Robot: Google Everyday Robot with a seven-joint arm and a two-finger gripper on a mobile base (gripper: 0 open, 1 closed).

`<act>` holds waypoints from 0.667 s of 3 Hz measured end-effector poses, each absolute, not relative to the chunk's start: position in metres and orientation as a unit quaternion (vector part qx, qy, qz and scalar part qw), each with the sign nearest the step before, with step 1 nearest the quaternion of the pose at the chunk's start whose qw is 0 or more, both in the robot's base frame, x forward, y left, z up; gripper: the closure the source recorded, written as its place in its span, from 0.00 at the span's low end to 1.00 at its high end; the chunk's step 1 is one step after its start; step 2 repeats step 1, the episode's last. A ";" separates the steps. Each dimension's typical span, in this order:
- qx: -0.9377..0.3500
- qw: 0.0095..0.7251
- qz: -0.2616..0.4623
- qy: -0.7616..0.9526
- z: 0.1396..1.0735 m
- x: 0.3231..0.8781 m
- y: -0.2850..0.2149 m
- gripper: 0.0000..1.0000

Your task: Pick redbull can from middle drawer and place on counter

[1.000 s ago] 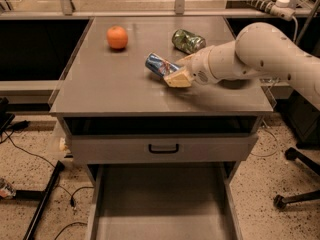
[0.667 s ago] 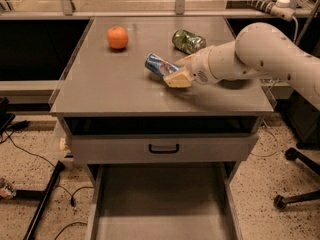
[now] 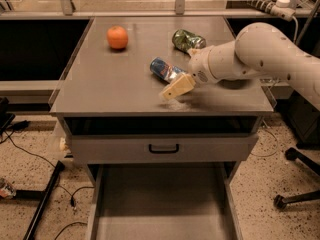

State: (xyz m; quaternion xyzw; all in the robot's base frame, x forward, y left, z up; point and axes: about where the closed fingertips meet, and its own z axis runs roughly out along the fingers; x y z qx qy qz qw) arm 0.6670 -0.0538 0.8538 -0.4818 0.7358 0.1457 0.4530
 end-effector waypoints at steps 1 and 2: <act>-0.482 0.453 0.146 0.736 0.854 0.667 -0.054 0.00; -0.482 0.453 0.146 0.736 0.854 0.667 -0.054 0.00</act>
Offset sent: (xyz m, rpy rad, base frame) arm 0.0000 0.0000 0.0000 0.0000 0.0000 0.0000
